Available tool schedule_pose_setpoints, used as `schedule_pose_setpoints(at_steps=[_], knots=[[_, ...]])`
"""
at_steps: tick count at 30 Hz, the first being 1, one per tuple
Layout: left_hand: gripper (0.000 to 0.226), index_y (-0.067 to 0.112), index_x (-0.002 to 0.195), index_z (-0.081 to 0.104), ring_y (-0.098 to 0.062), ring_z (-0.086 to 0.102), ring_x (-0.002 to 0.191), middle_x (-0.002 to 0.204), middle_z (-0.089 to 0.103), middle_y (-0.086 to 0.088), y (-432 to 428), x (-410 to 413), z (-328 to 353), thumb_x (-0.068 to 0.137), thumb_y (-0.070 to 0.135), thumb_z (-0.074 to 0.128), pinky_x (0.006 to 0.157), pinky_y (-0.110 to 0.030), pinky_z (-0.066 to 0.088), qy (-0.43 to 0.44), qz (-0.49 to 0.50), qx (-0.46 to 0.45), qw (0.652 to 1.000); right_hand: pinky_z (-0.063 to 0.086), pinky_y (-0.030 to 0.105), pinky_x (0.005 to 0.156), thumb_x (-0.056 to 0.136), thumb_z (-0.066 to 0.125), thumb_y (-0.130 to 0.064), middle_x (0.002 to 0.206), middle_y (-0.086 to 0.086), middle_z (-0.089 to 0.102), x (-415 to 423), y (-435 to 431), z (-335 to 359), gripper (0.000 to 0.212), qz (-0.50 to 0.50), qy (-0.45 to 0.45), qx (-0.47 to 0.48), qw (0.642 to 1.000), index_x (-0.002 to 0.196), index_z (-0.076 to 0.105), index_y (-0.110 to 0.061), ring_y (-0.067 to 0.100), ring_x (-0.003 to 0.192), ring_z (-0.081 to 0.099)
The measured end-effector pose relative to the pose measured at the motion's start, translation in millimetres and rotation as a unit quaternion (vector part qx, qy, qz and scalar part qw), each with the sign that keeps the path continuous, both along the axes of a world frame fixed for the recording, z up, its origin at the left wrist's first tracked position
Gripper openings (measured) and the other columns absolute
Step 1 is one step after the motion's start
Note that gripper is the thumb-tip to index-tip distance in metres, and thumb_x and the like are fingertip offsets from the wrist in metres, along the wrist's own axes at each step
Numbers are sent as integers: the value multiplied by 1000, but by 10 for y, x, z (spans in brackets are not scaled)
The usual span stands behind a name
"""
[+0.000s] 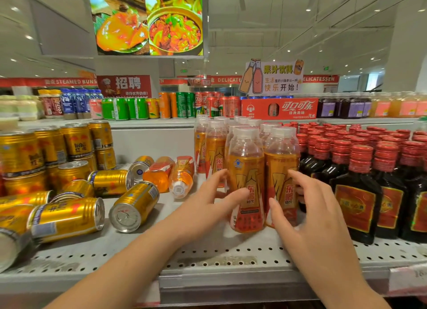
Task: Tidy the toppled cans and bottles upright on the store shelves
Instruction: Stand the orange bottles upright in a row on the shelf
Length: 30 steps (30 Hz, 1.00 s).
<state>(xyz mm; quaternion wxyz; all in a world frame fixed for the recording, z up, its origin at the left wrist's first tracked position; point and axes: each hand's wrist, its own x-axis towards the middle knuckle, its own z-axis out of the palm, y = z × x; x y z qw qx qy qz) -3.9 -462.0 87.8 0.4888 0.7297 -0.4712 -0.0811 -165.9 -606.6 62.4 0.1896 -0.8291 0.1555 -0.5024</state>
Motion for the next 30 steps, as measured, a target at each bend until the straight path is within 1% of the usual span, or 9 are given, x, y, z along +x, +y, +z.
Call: schedule_pose_setpoints(at_steps=[2,5,9,14,17,21,23,26,30], knots=[[75,46,147,41,6,56,120,137,55,29,37,106,72,82,79,53,106,-36,49,12,38,-5,999,39,20,97,91,57,-45,127,-21,46,11,78,25,46,42,-9,-23,999,135,47,-36,3,120,49],[46,32,141,52,-1,59,111,132,60,15,58,261,148,99,51,52,90,-20,49,-83,145,17,986,40,17,91,94,53,-42,123,-23,47,54,166,9,35,98,-1,-37,995,129,52,-37,5,116,53],[32,23,128,56,-15,51,110,123,57,3,89,469,28,102,41,49,93,-30,48,-339,284,143,885,41,15,88,96,54,-35,122,-21,48,105,183,-100,30,125,21,-57,990,126,56,-34,3,113,53],[34,20,121,58,-24,51,113,124,58,-3,117,662,-132,102,45,45,93,-37,46,-421,353,206,810,41,6,87,93,59,-26,113,-21,52,143,195,-134,21,125,34,-87,988,114,62,-32,-1,106,54],[44,15,132,49,-28,56,114,135,54,-9,108,704,-126,98,43,48,87,-37,48,-384,373,242,809,39,2,89,93,61,-25,102,-21,59,160,229,-119,13,139,45,-111,983,104,66,-30,-4,93,57],[64,10,146,32,-33,66,104,151,39,-18,27,721,-133,98,48,52,65,-35,47,-334,363,301,816,53,11,67,87,66,-30,91,-25,62,151,276,-89,14,147,98,-100,979,99,68,-36,-8,79,60],[55,12,144,34,-32,67,102,149,41,-17,3,724,-109,101,42,50,62,-33,46,-325,365,294,822,55,16,65,86,66,-32,89,-26,62,167,322,-93,15,159,119,-94,976,100,67,-39,-9,79,60],[40,16,138,38,-33,66,102,139,50,-13,40,705,-37,104,37,46,68,-34,49,-289,361,266,846,54,21,64,89,62,-35,87,-25,60,199,419,-101,13,180,141,-107,968,101,65,-40,-3,79,60],[56,16,137,45,-35,62,108,134,56,-11,260,544,102,96,51,31,79,-37,47,-292,345,202,869,47,13,61,89,62,-38,85,-26,57,231,466,-88,13,174,165,-108,965,102,63,-42,-6,79,56]])
